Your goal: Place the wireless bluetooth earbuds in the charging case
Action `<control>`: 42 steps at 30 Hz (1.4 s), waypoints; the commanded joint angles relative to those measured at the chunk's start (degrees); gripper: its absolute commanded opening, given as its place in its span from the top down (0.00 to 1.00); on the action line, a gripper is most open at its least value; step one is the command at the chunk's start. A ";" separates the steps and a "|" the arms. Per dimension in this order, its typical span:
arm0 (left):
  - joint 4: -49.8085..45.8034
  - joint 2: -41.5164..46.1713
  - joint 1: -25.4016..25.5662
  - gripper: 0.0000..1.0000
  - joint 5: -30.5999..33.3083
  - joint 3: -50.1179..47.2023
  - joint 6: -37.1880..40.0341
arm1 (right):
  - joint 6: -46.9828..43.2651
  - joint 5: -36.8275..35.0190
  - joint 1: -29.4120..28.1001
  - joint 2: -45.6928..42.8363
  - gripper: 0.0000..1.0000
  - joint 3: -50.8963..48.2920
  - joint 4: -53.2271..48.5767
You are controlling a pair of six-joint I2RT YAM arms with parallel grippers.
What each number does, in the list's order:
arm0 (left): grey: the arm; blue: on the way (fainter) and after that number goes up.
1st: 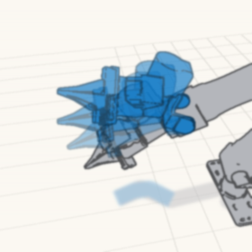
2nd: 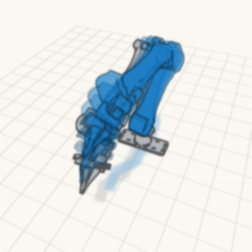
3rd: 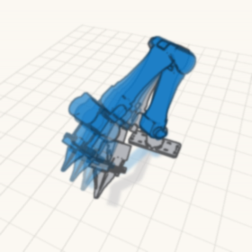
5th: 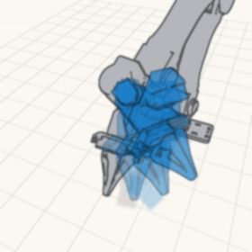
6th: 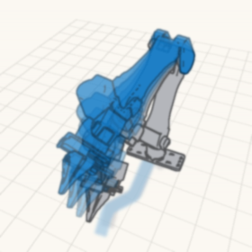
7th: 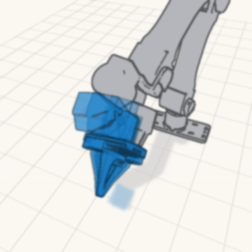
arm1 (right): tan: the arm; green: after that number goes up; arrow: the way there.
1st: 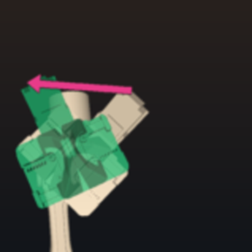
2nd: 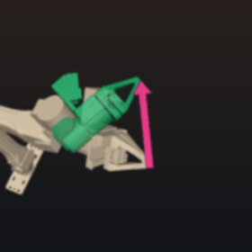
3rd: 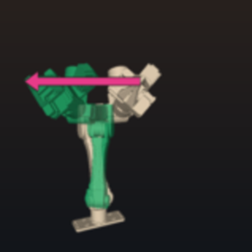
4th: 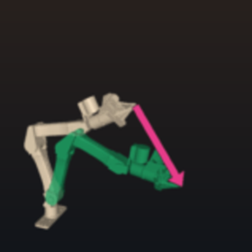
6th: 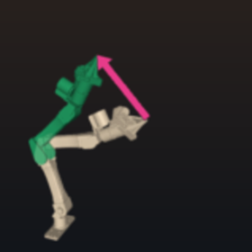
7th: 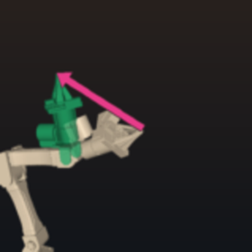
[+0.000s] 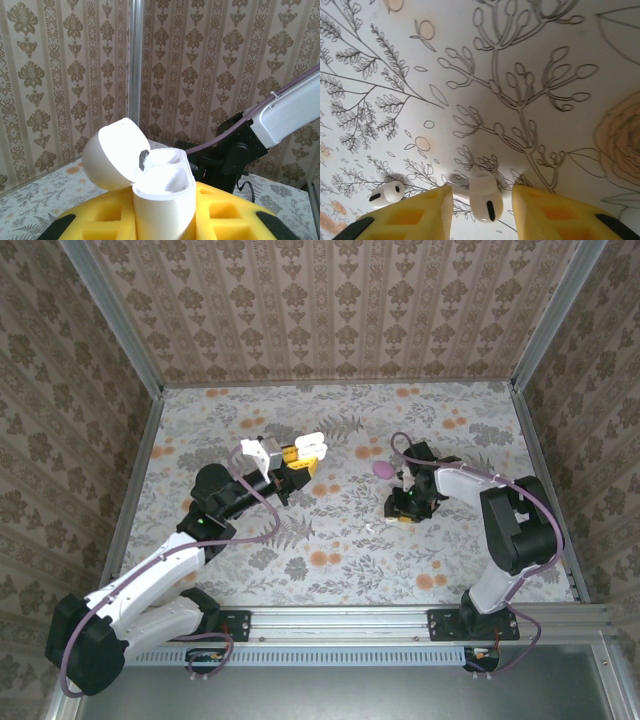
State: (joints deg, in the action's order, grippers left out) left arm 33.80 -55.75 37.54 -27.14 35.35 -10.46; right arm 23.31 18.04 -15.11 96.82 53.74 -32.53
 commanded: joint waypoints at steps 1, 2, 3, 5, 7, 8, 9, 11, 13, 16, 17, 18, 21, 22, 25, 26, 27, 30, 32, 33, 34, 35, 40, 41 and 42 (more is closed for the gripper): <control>1.05 0.81 0.21 0.76 0.07 -0.06 0.88 | 2.25 -3.50 0.55 -1.79 0.60 -0.13 -2.64; 1.09 0.81 0.23 0.76 0.15 -0.05 0.88 | 2.47 -3.57 0.34 -1.74 0.60 0.18 -2.45; 1.01 0.68 0.26 0.76 0.15 -0.02 0.88 | 2.47 -3.78 0.06 -1.48 0.61 0.50 -2.60; 1.05 0.81 0.25 0.76 0.15 -0.07 0.93 | 2.60 -3.90 -0.23 -0.39 0.62 1.66 -3.49; 0.95 0.89 0.30 0.76 0.15 -0.02 0.97 | 3.08 -4.19 -0.70 0.57 0.62 2.55 -4.39; 0.93 0.91 0.25 0.76 0.15 -0.10 0.97 | 3.21 -4.77 -0.95 0.73 0.63 2.66 -4.26; 0.91 0.96 0.25 0.76 0.24 -0.02 0.96 | 3.10 -5.36 -1.42 0.92 0.63 2.78 -4.25; 0.82 1.07 0.27 0.76 0.33 -0.11 0.97 | 1.97 -6.97 -2.42 1.44 0.66 3.53 -4.79; 0.78 1.12 0.26 0.76 0.33 -0.02 0.88 | -0.91 -7.19 -3.35 2.36 0.68 4.92 -5.92; 0.73 1.04 0.25 0.76 0.35 0.15 0.89 | -3.76 -10.07 -4.44 4.86 0.69 7.40 -10.00; 0.77 1.16 0.30 0.76 0.33 0.15 0.88 | -4.36 -10.86 -4.69 5.63 0.70 8.02 -11.24; 0.71 1.12 0.25 0.76 0.33 0.22 0.88 | -5.11 -11.17 -4.96 6.10 0.70 8.48 -12.10; 0.65 1.25 0.19 0.76 0.42 0.14 0.92 | -8.36 -11.95 -6.46 5.81 0.74 8.94 -13.32; 0.65 1.18 0.24 0.76 0.50 0.15 0.81 | -9.77 -12.20 -6.95 5.55 0.74 9.09 -13.72; 0.69 1.21 0.26 0.76 0.48 0.13 0.71 | -16.03 -14.79 -8.86 5.25 0.74 10.36 -16.63; 0.65 1.21 0.25 0.76 0.55 0.12 0.70 | -17.91 -15.73 -9.15 5.40 0.74 10.89 -17.82; 0.65 1.25 0.34 0.76 0.59 0.10 0.70 | -20.02 -16.08 -9.39 5.61 0.74 11.49 -18.93; 0.65 1.23 0.27 0.76 0.68 0.09 0.88 | -25.34 -17.06 -9.78 6.17 0.73 12.13 -19.85; 0.49 1.32 0.26 0.76 0.68 0.24 1.05 | -28.79 -17.75 -10.33 6.13 0.72 12.44 -19.85; 0.52 1.41 0.24 0.75 0.68 0.33 1.05 | -30.83 -18.58 -10.77 5.95 0.72 12.45 -19.75; 0.40 1.41 0.30 0.75 0.72 0.35 1.06 | -33.16 -18.83 -11.04 5.71 0.72 12.26 -19.33; 0.37 1.52 0.25 0.75 0.75 0.26 1.14 | -35.96 -18.84 -11.44 5.34 0.72 11.75 -18.52; -0.07 1.89 0.28 0.76 0.86 0.13 1.41 | -37.56 -20.04 -11.54 4.98 0.67 12.58 -17.28; -0.26 2.12 0.22 0.76 0.99 0.09 1.57 | -35.90 -19.49 -11.43 4.71 0.63 13.03 -17.50; -0.46 2.43 0.25 0.76 1.16 -0.07 1.73 | -34.78 -19.20 -11.49 4.17 0.63 12.90 -17.14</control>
State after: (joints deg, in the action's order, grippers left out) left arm 32.56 -55.13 37.54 -26.72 35.35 -10.22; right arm -11.03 0.32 -26.63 102.13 65.25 -49.01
